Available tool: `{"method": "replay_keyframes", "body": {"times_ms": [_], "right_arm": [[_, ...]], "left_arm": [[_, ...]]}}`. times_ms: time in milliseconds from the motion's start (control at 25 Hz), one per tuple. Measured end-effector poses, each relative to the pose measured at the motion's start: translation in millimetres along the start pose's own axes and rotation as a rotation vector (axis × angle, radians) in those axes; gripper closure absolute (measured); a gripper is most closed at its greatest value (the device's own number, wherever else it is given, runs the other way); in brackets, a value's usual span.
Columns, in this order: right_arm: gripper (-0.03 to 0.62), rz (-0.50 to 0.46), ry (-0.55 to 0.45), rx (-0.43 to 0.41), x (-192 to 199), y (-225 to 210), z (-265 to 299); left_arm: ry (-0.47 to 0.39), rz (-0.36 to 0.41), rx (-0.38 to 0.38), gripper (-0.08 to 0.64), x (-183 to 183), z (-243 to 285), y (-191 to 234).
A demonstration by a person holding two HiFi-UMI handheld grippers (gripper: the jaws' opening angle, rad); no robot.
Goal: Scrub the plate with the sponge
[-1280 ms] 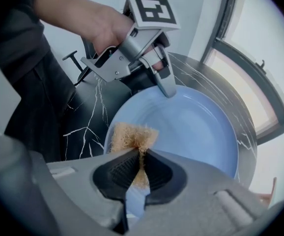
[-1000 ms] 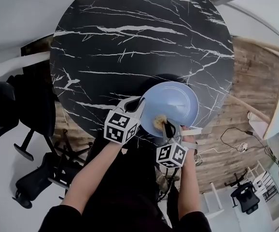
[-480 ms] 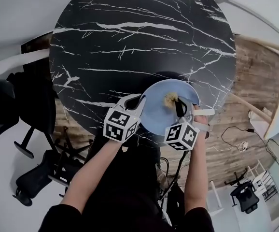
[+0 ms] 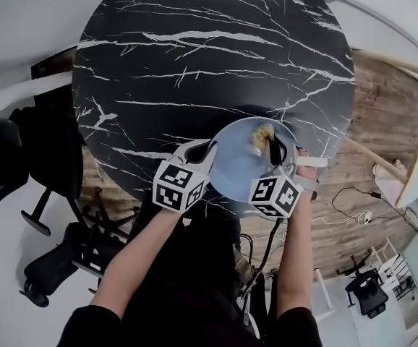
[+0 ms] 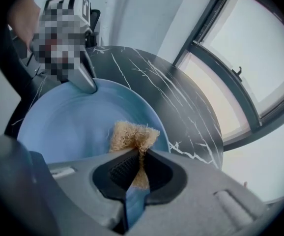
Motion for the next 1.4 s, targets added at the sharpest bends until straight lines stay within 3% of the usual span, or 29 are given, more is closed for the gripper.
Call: {"method": "replay_keyframes", "body": {"times_ms": [560,880,1400], "right_arm": [[0.562,0.048,0.094,0.09,34,11,-8],[0.565,0.111,0.105,0.052,44,46,-23],[0.565,0.112,0.081,-0.047,38,109,-47]], "left_arm": [[-0.02,-0.081,0.014,0.545,1,0,3],[-0.026,-0.095,0.004,0.542,1,0,2],[-0.037,-0.076,-0.017,0.534,-1,0,3]]}}
Point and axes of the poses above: the fingertips, and each gripper's own axes: z forward along the fingers, y to its left, x out of its underside, the point moved 10 cm from there along -z, backward along the fingers, and after that the axes turned 11 degrees about y, right-handed, at the moved point
